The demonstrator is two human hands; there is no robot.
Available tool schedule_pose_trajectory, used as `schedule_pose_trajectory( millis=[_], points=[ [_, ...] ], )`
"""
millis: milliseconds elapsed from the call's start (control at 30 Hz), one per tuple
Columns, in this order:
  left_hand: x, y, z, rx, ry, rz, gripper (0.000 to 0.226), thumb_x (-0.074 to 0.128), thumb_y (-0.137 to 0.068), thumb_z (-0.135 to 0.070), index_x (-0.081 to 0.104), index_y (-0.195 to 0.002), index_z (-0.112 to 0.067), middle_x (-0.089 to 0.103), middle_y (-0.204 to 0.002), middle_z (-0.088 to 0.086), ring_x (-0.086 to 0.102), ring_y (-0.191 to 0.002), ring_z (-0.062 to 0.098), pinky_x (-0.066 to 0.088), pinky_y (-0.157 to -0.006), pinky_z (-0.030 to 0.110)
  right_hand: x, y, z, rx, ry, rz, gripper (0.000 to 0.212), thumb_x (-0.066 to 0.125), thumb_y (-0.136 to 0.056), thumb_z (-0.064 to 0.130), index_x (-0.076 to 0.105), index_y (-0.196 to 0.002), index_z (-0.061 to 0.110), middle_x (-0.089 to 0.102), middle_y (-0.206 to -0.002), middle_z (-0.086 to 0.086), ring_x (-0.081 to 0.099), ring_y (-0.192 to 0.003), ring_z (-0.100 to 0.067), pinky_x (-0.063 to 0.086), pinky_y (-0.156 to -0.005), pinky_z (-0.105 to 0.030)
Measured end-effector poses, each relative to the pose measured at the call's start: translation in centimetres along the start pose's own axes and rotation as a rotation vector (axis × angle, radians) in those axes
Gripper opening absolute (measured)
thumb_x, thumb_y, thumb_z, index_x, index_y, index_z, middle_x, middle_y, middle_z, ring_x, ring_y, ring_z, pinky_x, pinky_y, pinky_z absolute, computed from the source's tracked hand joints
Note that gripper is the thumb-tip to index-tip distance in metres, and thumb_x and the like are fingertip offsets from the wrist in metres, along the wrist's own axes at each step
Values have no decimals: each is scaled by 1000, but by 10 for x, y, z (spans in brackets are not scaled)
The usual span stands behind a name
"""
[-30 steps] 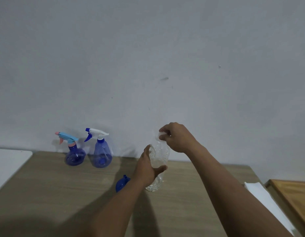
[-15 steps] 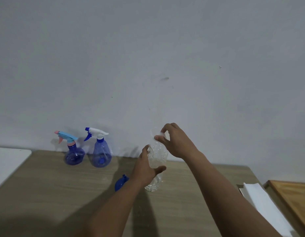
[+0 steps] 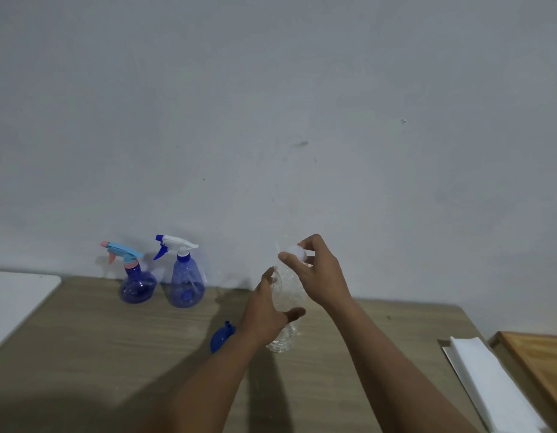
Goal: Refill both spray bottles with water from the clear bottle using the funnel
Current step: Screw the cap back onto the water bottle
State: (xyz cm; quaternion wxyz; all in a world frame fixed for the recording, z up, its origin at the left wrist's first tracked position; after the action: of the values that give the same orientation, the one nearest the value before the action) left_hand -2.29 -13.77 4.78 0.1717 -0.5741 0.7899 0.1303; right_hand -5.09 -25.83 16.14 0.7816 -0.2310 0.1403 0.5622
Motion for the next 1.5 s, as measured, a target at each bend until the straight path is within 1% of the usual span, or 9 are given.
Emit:
schedule_pose_trajectory(
  millis=[100, 367, 600, 733, 900, 1000, 1100, 1267, 1500],
  points=[
    [-2, 0, 0, -1, 19, -12, 117, 89, -66, -48, 16, -155, -30, 37, -157, -3, 36, -144, 17, 37, -112, 32, 5, -2, -4, -23, -17, 61, 22, 60, -98, 41, 59, -119, 34, 65, -119, 15, 63, -109, -13, 51, -89, -29],
    [2, -1, 2, 2, 45, -18, 119, 90, -63, -52, 16, -155, -31, 36, -158, -5, 35, -145, 15, 36, -114, 31, 4, -4, -3, -4, -11, -64, 28, 69, -92, 41, 52, -101, 21, 64, -99, 14, 63, -89, -3, 51, -71, -22],
    [3, -4, 6, 22, 11, -35, 124, 83, -48, -76, 19, -149, -42, 44, -152, -11, 43, -140, 13, 46, -109, 41, 8, 2, -7, -59, -29, -45, 22, 59, -100, 34, 51, -117, 24, 62, -111, 12, 57, -99, 7, 41, -75, -8],
    [2, -6, 1, 51, 22, -30, 111, 88, -53, -65, 29, -144, -45, 57, -136, -18, 57, -124, 6, 53, -101, 38, 15, 14, -17, -74, -11, -38, 53, 66, -93, 45, 43, -138, 28, 54, -134, 11, 52, -122, -4, 42, -96, -16],
    [-13, 6, 32, 6, -92, 16, 124, 91, -59, -44, 9, -153, -45, 41, -154, -7, 44, -138, 16, 45, -110, 44, 34, 44, -42, -46, 22, 0, 107, 79, -84, 38, 3, -160, 34, 23, -162, 12, 24, -143, 1, 27, -111, -22],
    [-36, 18, 54, -17, -163, -72, 96, 77, -73, -34, 24, -152, -38, 49, -149, -2, 55, -128, 21, 46, -105, 35, 47, 56, -56, -27, 47, -60, 109, 76, -90, 26, -8, -159, 38, 21, -165, 8, 26, -145, -3, 27, -108, -19],
    [-52, 24, 74, -19, -339, -110, 75, 77, -81, -27, 43, -147, -20, 54, -139, 1, 56, -122, 24, 36, -90, 19, 54, 61, -63, -21, 41, -150, 99, 67, -97, 28, -10, -159, 40, 20, -160, 18, 25, -142, 4, 27, -106, -15],
    [-49, 27, 119, -129, -460, -40, 86, 81, -77, -42, 41, -149, -16, 52, -141, 3, 50, -128, 24, 36, -104, 30, 59, 62, -72, -42, 43, -253, 91, 65, -98, 31, -3, -159, 41, 12, -152, 35, 41, -144, -16, 35, -103, -19],
    [-46, 15, 139, -119, -496, -47, 68, 78, -78, -38, 54, -139, -19, 59, -135, 2, 56, -119, 26, 44, -103, 37, 56, 36, -75, -10, 8, -257, 93, 69, -96, 27, 1, -156, 47, 32, -163, -4, 45, -141, -20, 41, -107, -25]
  ],
)
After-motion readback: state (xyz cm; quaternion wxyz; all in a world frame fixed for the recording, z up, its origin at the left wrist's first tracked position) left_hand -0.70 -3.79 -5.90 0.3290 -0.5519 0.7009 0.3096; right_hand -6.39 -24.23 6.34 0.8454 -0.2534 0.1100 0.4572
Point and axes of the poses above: each hand's wrist, its own y-axis away from the middle knuckle, its own x-axis out of the palm, z = x × y, the point moved 9 cm from there along -y, towards the middle knuckle
